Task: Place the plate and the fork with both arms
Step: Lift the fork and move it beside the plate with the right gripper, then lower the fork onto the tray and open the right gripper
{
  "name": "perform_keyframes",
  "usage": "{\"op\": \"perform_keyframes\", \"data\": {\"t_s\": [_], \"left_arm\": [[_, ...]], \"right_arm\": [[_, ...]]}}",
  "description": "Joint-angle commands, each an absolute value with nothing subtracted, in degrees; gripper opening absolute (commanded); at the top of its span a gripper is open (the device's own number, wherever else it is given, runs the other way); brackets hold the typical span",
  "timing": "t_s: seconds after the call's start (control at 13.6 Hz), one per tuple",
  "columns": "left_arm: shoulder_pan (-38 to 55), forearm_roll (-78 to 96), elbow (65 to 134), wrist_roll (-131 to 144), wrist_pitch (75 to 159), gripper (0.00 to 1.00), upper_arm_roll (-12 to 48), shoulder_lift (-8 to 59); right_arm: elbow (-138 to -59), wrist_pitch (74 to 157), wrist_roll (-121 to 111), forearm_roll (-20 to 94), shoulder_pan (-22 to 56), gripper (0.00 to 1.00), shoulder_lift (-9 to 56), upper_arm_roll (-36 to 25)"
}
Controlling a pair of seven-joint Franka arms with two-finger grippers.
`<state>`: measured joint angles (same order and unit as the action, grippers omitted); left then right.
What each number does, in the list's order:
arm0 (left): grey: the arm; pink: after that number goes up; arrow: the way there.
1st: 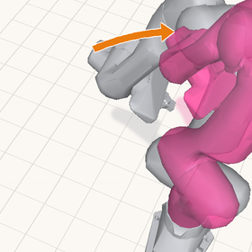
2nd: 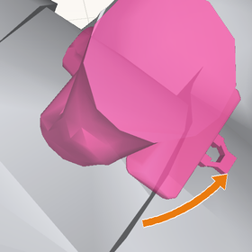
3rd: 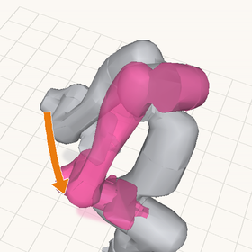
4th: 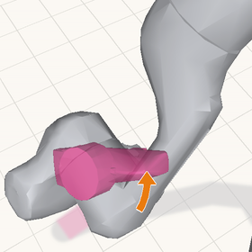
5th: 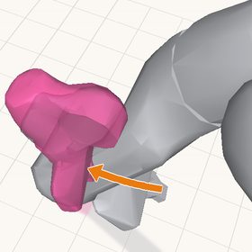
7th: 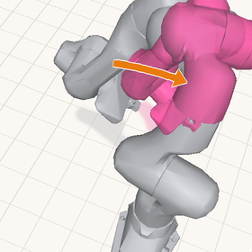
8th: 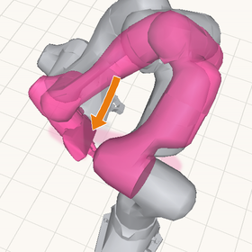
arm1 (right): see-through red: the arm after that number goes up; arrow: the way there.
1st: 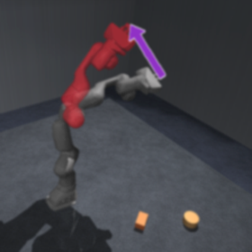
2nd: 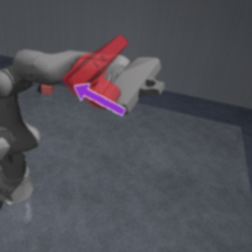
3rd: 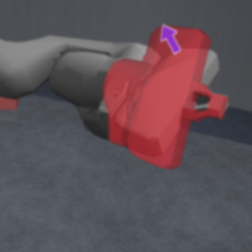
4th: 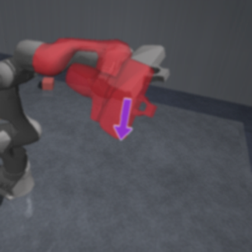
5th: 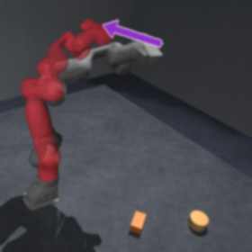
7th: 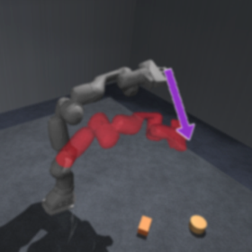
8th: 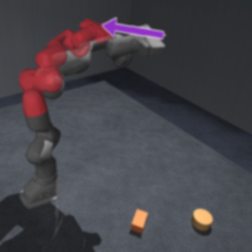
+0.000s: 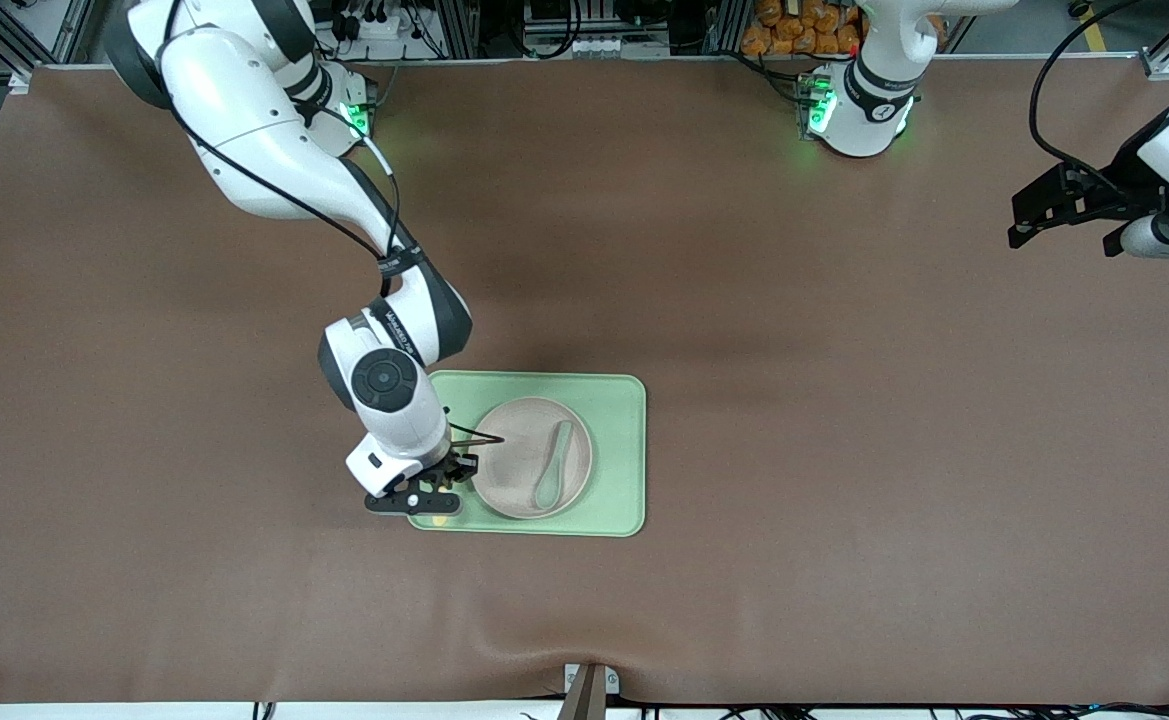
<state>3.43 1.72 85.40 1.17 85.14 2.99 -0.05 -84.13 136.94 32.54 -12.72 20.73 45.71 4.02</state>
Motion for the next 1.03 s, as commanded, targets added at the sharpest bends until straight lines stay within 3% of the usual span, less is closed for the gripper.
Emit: {"op": "perform_keyframes", "data": {"t_s": [0.0,0.15,0.22,0.29,0.37,0.44,0.59,0.95], "left_arm": [[3.1,0.8,85.1,0.2,85.3,1.0,3.4,-0.3],[3.1,0.8,85.1,0.2,85.3,1.0,3.4,-0.3],[3.0,0.8,85.1,0.2,85.3,1.0,3.4,-0.3],[3.0,0.8,85.1,0.2,85.3,1.0,3.4,-0.3],[3.0,0.7,85.1,0.2,85.3,1.0,3.4,-0.3],[3.0,0.8,85.1,0.2,85.3,1.0,3.4,-0.3],[3.0,0.7,85.1,0.2,85.3,1.0,3.4,-0.3],[3.0,-0.9,85.1,0.3,85.5,1.0,3.4,-0.1]], "right_arm": [[-92.6,139.7,33.5,-14.0,20.5,0.0,40.6,4.7],[-94.0,141.1,33.6,-14.0,20.4,0.0,40.4,4.7],[-94.0,141.2,33.7,-14.0,20.4,0.12,40.7,4.7],[-94.0,141.2,33.7,-14.0,20.5,0.37,40.8,4.7],[-94.0,141.2,33.6,-14.0,20.6,0.71,40.8,4.7],[-94.0,141.1,33.6,-14.0,20.5,0.86,40.6,4.7],[-93.3,140.7,33.6,-14.0,20.4,0.98,40.2,4.7],[-92.5,135.3,32.6,-13.4,16.7,1.0,33.6,4.9]]}}
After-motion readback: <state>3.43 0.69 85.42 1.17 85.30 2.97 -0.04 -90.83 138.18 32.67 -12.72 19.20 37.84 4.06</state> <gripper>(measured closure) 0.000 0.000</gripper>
